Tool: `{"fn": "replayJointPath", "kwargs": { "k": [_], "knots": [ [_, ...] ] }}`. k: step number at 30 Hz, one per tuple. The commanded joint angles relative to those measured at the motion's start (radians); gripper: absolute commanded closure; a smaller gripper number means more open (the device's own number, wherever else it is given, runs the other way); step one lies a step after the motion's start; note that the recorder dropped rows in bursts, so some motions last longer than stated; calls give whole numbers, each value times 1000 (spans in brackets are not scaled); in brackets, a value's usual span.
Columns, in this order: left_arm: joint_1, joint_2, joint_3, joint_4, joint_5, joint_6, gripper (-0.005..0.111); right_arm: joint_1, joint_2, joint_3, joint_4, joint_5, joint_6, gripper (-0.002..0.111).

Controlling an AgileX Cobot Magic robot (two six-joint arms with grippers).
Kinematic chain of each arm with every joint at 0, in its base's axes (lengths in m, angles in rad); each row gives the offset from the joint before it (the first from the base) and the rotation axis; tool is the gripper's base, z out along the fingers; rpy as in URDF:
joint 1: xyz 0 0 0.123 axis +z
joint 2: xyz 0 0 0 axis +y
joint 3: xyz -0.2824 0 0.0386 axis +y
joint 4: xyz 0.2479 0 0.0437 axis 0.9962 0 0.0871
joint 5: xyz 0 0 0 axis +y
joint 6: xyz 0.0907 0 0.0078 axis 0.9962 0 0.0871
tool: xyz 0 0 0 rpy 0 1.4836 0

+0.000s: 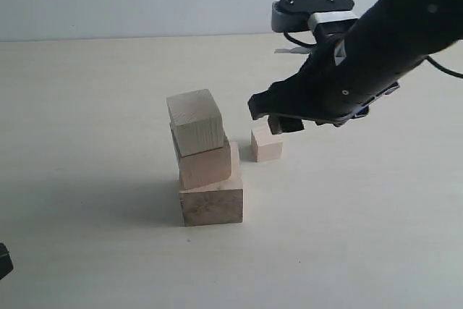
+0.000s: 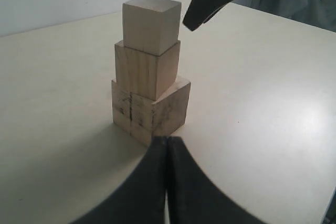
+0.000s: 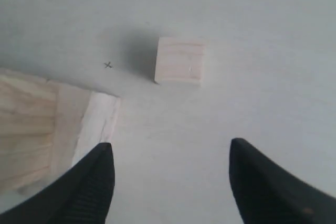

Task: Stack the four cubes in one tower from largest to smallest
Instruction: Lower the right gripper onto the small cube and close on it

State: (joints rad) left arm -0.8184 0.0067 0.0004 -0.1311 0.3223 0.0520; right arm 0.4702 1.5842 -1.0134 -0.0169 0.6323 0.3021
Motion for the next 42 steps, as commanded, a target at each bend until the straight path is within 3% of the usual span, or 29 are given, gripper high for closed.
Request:
{"fn": "replayJointPath", "kwargs": {
  "k": [1, 13, 38, 42],
  "knots": [
    [2, -7, 0, -4, -3, 0, 107, -18, 125, -66, -7, -19, -45, 47],
    [2, -7, 0, -4, -3, 0, 107, -70, 341, -205, 33, -91, -127, 47],
    [2, -7, 0, -4, -3, 0, 107, -68, 419, -224, 88, -127, -169, 48],
    [2, -7, 0, -4, -3, 0, 107, -68, 420, -224, 112, -131, -169, 53]
  ]
}}
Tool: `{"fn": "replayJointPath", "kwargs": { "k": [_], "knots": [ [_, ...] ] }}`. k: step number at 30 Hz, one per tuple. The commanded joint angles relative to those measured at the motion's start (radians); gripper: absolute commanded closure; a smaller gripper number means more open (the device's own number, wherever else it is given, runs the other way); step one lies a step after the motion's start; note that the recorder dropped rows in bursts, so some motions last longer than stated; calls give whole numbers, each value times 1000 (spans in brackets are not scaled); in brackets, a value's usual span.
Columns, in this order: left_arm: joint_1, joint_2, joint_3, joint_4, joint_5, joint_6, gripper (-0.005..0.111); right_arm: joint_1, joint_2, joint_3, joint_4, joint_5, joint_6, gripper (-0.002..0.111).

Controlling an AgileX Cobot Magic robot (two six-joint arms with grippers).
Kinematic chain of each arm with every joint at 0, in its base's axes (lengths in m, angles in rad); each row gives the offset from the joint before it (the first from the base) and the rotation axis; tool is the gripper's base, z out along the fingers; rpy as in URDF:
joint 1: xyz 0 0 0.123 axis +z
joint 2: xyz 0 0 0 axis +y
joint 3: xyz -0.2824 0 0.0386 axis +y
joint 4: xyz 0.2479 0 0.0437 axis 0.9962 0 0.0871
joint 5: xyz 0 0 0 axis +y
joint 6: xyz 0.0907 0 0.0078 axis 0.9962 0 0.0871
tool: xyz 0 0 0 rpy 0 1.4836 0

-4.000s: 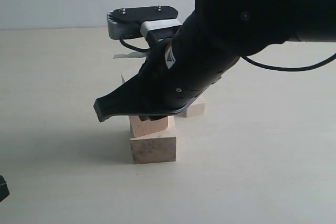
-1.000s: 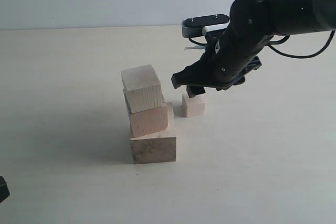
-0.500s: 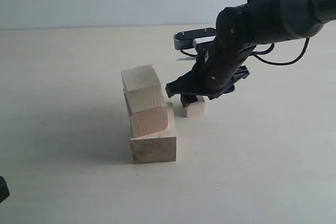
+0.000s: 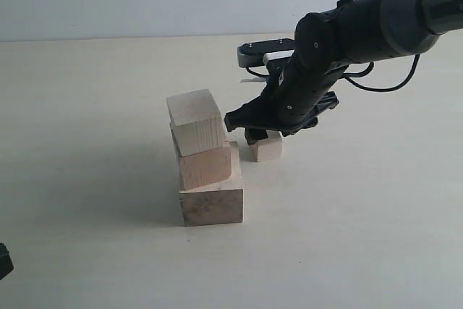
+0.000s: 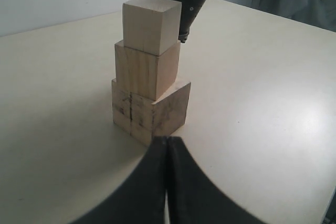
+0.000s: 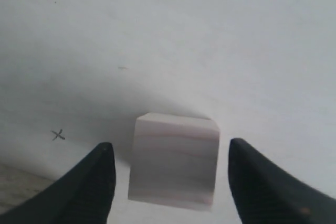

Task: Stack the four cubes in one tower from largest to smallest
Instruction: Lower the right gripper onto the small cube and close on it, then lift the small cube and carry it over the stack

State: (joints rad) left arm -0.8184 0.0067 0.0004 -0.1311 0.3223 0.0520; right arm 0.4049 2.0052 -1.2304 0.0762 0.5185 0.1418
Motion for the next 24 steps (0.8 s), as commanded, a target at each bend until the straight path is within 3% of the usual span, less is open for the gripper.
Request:
{"fn": "replayJointPath", "kwargs": {
  "k": [1, 16, 18, 24],
  "knots": [
    [2, -7, 0, -4, -3, 0, 107, -3, -1, -7, 19, -17, -9, 54],
    [2, -7, 0, -4, -3, 0, 107, -3, 33, -34, 23, 7, -21, 57],
    [2, -7, 0, -4, -3, 0, 107, -3, 33, -45, 23, 12, -21, 63],
    [2, -7, 0, -4, -3, -2, 107, -3, 30, -45, 23, 53, -18, 94]
  ]
}}
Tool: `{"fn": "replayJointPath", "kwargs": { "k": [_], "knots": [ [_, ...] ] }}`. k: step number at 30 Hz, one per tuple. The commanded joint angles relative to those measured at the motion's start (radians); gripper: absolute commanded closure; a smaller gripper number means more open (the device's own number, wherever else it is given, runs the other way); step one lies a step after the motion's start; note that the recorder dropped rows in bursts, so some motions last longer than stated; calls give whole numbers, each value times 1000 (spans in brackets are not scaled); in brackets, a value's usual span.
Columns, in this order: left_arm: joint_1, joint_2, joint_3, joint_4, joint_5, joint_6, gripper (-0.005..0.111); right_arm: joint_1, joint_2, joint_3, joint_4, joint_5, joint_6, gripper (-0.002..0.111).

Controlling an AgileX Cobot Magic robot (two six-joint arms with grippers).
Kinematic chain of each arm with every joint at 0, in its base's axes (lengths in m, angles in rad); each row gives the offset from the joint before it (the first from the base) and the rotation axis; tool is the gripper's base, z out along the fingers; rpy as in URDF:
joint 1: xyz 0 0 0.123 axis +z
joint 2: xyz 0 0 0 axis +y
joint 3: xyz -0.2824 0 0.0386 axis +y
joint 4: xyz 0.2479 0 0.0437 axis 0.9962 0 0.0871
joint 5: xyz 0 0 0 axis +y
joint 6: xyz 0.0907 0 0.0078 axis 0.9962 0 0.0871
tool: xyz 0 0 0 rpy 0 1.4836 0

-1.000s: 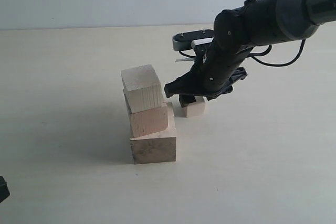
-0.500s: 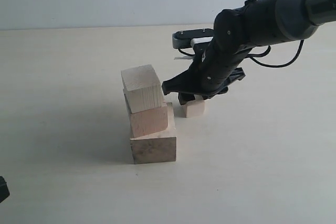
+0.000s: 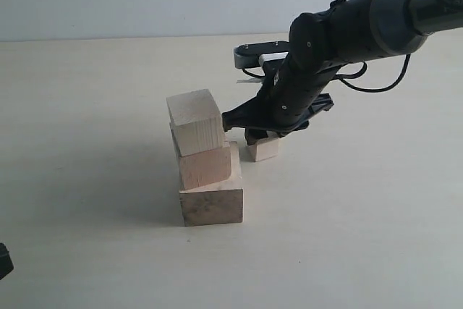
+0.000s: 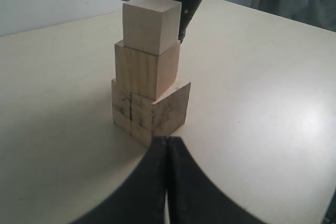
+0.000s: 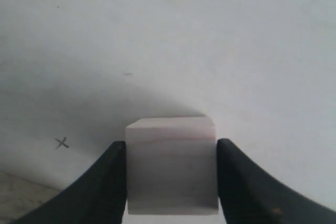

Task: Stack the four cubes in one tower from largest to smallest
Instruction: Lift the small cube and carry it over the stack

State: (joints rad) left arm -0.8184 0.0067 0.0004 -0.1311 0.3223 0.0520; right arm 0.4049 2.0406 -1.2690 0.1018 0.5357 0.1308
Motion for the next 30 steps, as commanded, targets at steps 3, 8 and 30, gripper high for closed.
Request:
{"fn": "replayJointPath", "kwargs": {
  "k": [3, 8, 30],
  "knots": [
    [2, -7, 0, -4, -3, -2, 107, -3, -24, -6, -4, 52, -7, 104],
    [2, -7, 0, -4, -3, -2, 107, -3, -101, -4, -29, 83, -7, 108],
    [2, -7, 0, -4, -3, 0, 107, 140, -656, -59, -47, 544, 4, 108]
  ]
}}
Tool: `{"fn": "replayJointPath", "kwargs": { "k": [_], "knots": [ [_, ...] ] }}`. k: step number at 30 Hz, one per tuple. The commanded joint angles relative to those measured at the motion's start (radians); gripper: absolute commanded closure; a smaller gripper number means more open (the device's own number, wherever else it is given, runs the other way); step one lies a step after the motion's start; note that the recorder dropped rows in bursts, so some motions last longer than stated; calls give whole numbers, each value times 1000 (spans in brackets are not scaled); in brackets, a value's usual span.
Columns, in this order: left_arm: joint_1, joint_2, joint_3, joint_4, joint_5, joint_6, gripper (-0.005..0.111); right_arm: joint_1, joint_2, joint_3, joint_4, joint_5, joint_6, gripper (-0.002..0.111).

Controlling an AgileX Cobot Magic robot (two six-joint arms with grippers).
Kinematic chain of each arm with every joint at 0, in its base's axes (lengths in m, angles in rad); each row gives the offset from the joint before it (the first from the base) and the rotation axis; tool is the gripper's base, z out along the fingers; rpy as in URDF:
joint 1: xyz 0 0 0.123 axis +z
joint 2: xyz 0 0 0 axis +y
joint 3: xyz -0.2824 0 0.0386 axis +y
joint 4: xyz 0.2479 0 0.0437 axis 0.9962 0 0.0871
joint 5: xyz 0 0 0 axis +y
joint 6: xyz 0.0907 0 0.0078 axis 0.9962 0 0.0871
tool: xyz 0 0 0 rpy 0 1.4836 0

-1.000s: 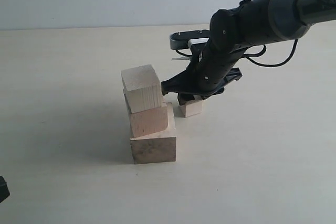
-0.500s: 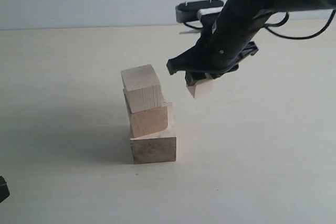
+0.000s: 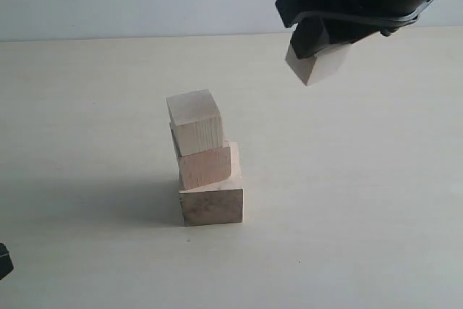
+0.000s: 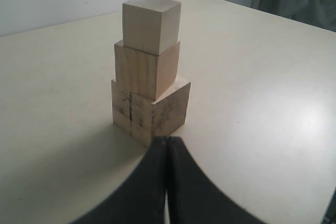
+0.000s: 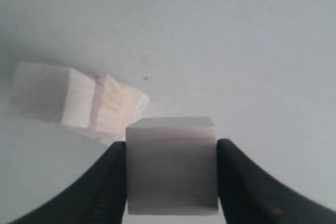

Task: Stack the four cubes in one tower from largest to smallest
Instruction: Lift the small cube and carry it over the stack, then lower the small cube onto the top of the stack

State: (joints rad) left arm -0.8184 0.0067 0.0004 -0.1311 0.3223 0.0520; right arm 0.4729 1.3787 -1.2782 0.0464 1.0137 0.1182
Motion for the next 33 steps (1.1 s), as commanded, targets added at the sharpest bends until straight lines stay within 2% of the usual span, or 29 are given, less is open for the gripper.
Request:
{"fn": "replayJointPath", "kwargs": {
  "k": [1, 7, 13, 18, 33],
  "knots": [
    [2, -7, 0, -4, -3, 0, 107, 91, 14, -68, 8, 77, 24, 108],
    [2, -7, 0, -4, -3, 0, 107, 189, 95, -193, 5, 106, 68, 108],
    [2, -7, 0, -4, -3, -2, 107, 237, 198, -291, 2, 143, 96, 108],
    [2, -7, 0, -4, -3, -2, 107, 237, 275, -361, 0, 204, 109, 108],
    [2, -7, 0, -4, -3, 0, 107, 237, 394, -454, 0, 207, 185, 108]
  ]
}}
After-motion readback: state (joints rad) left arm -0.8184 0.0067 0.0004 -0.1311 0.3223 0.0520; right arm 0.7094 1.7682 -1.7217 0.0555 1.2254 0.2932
